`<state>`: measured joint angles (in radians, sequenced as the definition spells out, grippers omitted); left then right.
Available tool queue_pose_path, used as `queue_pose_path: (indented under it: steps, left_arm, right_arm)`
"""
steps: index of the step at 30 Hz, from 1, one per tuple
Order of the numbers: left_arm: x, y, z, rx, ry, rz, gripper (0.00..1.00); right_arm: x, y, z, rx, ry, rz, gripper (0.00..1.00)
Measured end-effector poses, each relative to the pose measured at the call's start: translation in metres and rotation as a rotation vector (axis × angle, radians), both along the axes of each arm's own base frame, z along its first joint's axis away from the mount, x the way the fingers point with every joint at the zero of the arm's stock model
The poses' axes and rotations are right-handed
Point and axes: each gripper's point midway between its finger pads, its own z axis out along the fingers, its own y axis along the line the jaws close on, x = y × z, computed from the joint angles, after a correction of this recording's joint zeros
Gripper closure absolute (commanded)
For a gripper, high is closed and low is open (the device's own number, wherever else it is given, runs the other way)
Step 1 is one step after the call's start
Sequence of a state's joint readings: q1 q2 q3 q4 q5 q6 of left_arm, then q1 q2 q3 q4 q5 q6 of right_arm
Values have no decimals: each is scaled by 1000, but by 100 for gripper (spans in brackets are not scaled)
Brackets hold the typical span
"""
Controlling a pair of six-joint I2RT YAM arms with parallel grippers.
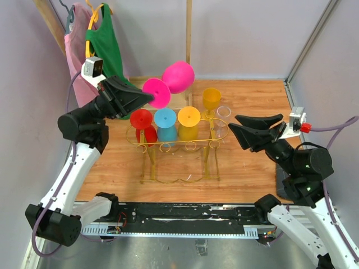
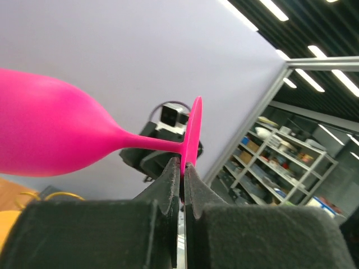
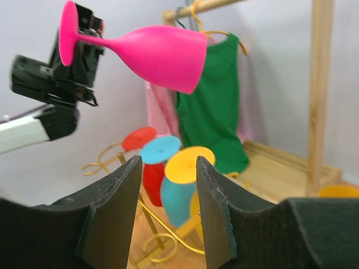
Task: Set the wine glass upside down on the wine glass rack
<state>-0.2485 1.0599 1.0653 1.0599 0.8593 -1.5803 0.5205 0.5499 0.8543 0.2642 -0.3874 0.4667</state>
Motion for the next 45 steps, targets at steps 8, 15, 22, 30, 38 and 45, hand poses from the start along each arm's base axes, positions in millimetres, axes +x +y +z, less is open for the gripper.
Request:
queue_pose_path:
  steps: [8,15,22,30,38,45]
  left_arm:
    - [56,-15,-29,100,76,104,100]
    - [99,-40,-64,163,183,88,100]
    - [116,-61,-80,196,229,61,100]
    - [129,-75,-70,233,301,113,100]
    - [151,-91,-60,314,399,200,100]
    - [173,-102,-104,399,570,186,100]
  right_arm:
    - [18,-24,-50,-112,120,-180,55]
    - [15,-37,-64,-134,147,-238,55]
    - [10,-44,-66,-134,152,-256,56]
    - [11,-44,-70,-142,166,-261,56]
    - [10,-44,-71,-143,168,-262,56]
    - [10,-45,-70,-141,167,-264,56]
